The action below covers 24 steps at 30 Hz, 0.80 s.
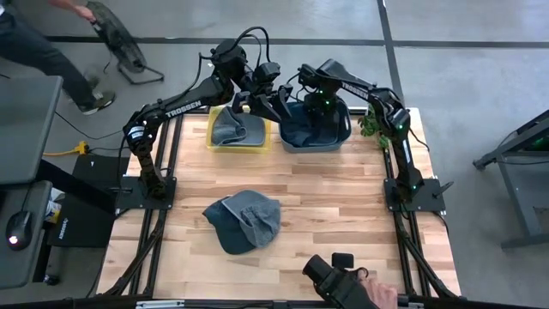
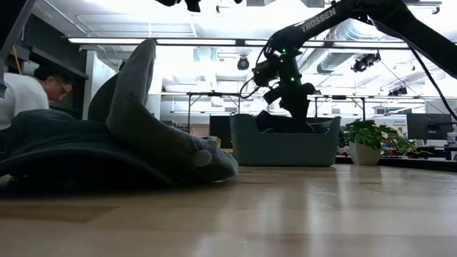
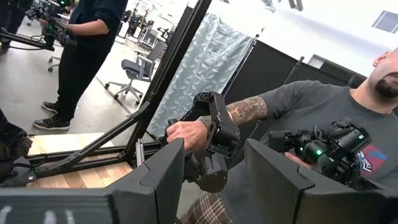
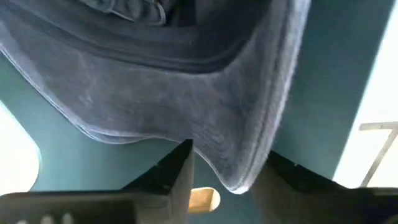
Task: Pick & Place hat
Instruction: Put the right blue cap into the blue bin, then put the gray cap into the yellow bin
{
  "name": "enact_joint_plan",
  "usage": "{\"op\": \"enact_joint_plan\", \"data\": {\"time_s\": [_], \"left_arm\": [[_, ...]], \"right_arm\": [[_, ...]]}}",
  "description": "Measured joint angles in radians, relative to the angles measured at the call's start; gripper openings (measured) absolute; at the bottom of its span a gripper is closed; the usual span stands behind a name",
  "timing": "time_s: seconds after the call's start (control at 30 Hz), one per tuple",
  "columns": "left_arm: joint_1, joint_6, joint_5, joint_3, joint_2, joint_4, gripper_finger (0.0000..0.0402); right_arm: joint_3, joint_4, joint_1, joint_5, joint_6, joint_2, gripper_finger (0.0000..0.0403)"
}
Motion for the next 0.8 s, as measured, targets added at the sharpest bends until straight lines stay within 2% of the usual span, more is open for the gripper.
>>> {"op": "enact_joint_plan", "data": {"time_s": [0.13,0.3,0.57,0.7,0.8], "left_arm": [[0.0,0.0,-0.003,0.0,0.0,0.0,0.0167],[0.0,0.0,-0.002,0.0,0.0,0.0,0.0167],[0.0,0.005,-0.003,0.0,0.0,-0.009,0.0167],[0.0,0.031,-0.025,0.0,0.0,-0.059,0.0167],[-0.007,0.102,-0.062,0.0,0.0,-0.147,0.0167]], "right_arm": [[0.0,0.002,0.001,0.018,0.041,0.0,0.0183],[0.0,-0.012,0.0,0.135,0.071,-0.004,0.0232],[0.0,0.005,0.0,0.199,0.089,-0.095,0.0245],[0.0,0.011,0.002,0.173,0.163,-0.178,0.0245],[0.0,0.014,0.008,0.058,0.229,-0.25,0.0243]]}}
